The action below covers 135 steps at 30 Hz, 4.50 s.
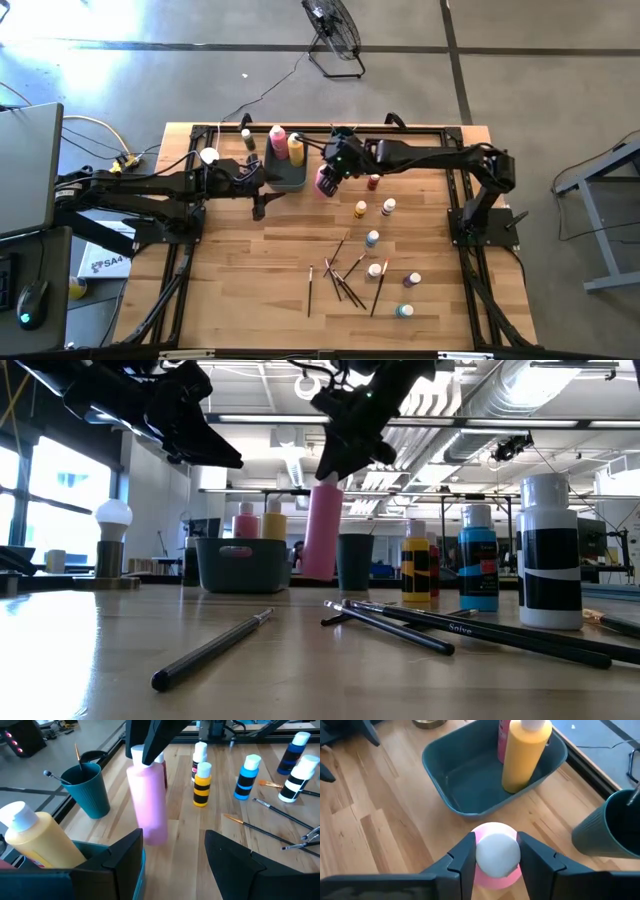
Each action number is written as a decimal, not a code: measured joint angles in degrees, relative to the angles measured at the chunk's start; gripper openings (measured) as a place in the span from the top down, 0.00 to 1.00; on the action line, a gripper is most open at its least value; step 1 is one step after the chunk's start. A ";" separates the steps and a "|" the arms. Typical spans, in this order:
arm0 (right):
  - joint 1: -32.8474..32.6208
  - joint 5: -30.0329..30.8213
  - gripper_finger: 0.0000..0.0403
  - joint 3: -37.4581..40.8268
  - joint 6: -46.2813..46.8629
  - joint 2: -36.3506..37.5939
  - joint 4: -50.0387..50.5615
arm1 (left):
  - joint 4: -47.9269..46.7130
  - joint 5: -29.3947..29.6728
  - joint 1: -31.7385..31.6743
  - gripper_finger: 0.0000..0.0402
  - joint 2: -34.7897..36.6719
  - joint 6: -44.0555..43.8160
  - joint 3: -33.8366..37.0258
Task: Pick & Place Paint Supplies
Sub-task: Put the large pink paint bottle into the green bin
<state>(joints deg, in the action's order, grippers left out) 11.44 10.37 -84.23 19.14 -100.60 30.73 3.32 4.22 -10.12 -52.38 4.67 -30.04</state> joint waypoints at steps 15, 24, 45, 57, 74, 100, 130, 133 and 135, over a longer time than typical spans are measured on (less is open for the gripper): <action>-0.26 -3.16 0.71 -0.09 1.69 -2.03 1.52 | -0.01 -0.01 0.01 0.47 0.00 -0.02 0.00; -0.32 -3.40 0.69 -0.20 1.13 -2.63 0.41 | -0.27 -0.03 0.01 0.47 0.00 -0.02 -0.02; -0.31 -6.07 0.41 -0.09 -4.85 -2.69 -1.13 | -0.47 -0.05 0.01 0.47 0.00 -0.04 -0.02; -0.27 -8.66 0.32 0.00 -8.18 -2.41 -0.22 | -2.55 -0.07 0.01 0.47 0.00 -0.11 -0.02; 0.39 -9.06 0.35 -0.02 -17.99 15.27 12.59 | -3.50 -0.07 0.01 0.47 0.00 -0.42 -0.02; -2.08 -3.14 0.66 30.75 -14.52 51.16 7.65 | -5.15 -0.07 0.01 0.47 0.00 -1.95 -0.02; -2.08 -12.35 0.69 67.60 -27.58 82.12 -36.56 | 8.38 -1.08 0.01 0.47 -7.82 -1.97 -0.04; -2.08 -7.13 0.69 67.56 -28.15 82.13 -38.08 | 8.21 -0.93 0.01 0.47 -10.56 -1.82 -0.04; -2.07 -5.63 0.69 67.52 -28.19 82.18 -38.78 | 7.52 0.63 0.03 0.47 -11.97 -0.57 -0.02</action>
<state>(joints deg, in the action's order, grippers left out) 9.37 4.74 -16.71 -9.05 -18.41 -8.05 10.84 4.85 -10.09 -64.35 4.10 -30.06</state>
